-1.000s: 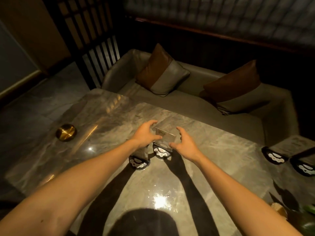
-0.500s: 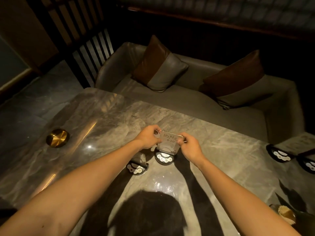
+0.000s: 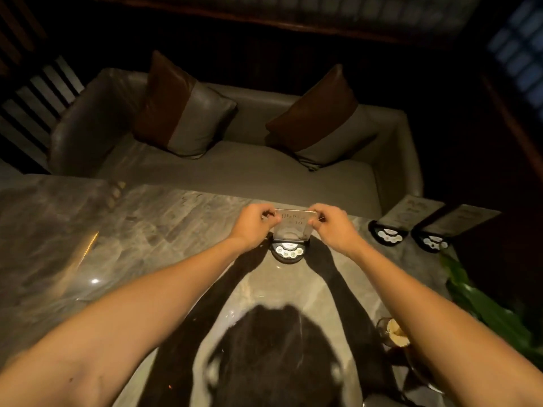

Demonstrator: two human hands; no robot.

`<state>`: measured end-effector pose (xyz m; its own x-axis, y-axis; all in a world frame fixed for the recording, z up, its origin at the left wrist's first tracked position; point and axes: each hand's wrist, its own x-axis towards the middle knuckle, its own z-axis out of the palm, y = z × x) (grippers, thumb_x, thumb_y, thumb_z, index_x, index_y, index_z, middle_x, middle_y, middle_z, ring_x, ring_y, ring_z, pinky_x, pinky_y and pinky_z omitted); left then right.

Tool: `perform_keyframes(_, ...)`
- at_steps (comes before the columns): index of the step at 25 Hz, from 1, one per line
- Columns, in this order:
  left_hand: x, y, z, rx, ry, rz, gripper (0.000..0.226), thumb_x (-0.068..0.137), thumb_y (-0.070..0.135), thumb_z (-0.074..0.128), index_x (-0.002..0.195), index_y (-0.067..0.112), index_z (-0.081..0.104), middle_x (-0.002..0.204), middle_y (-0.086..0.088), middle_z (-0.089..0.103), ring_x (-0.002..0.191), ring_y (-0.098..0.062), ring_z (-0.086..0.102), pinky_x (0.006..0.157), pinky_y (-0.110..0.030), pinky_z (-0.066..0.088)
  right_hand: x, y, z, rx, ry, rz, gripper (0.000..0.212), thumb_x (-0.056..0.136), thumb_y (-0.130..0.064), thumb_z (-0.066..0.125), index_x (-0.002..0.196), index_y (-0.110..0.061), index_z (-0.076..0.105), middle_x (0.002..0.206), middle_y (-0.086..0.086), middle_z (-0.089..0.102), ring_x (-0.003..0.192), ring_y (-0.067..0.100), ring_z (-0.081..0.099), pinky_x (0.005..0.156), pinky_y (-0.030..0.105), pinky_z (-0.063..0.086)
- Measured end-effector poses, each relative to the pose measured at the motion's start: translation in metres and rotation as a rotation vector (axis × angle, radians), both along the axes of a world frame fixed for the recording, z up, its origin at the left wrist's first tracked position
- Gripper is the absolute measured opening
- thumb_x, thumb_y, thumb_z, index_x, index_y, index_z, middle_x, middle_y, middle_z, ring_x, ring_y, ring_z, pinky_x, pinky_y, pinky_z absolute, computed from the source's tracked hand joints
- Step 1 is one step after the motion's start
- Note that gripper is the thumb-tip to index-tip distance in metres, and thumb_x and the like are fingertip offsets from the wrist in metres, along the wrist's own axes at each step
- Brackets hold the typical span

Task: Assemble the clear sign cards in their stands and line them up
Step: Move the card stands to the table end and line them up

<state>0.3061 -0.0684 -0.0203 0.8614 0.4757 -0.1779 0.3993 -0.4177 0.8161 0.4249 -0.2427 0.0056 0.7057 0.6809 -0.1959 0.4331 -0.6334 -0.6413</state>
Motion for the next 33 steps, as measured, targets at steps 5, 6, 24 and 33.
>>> perform_keyframes(5,0.088,-0.059,-0.008,-0.013,-0.062,0.015,0.01,0.086,0.019,0.075,0.081,0.025,0.07,0.085,0.003,0.073,0.08,-0.013,0.066,0.074,-0.027,0.05,0.077,-0.055,0.011,-0.122,-0.134,-0.014,0.019,0.094,-0.013,0.056,0.105,-0.023,0.068,0.095,0.0,0.07,0.088,0.021,0.065,0.073,0.039,0.053)
perform_keyframes(6,0.104,-0.069,-0.01,-0.014,-0.073,0.014,0.01,0.086,0.018,0.076,0.081,0.025,0.07,0.084,0.003,0.073,0.079,-0.012,0.066,0.076,-0.026,0.05,0.09,-0.065,0.012,-0.147,-0.169,-0.003,0.017,0.093,-0.012,0.056,0.103,-0.021,0.067,0.094,0.002,0.069,0.089,0.024,0.065,0.072,0.038,0.051)
perform_keyframes(24,0.201,-0.121,-0.035,0.008,0.004,-0.004,0.016,0.093,0.017,0.068,0.107,0.014,0.075,0.102,0.001,0.075,0.093,-0.014,0.067,0.083,-0.026,0.052,0.179,-0.116,-0.01,-0.4,-0.372,0.185,0.022,0.091,-0.014,0.058,0.113,-0.016,0.056,0.092,0.003,0.066,0.107,0.028,0.059,0.121,0.057,0.009)
perform_keyframes(33,0.147,-0.096,-0.009,-0.059,0.104,-0.083,0.041,0.091,0.022,0.071,0.132,0.017,0.064,0.129,-0.002,0.067,0.112,-0.019,0.065,0.103,-0.041,0.051,0.141,-0.107,0.004,-0.272,-0.467,0.112,0.049,0.092,-0.022,0.059,0.139,-0.013,0.045,0.133,0.013,0.056,0.128,0.031,0.049,0.12,0.055,0.02)
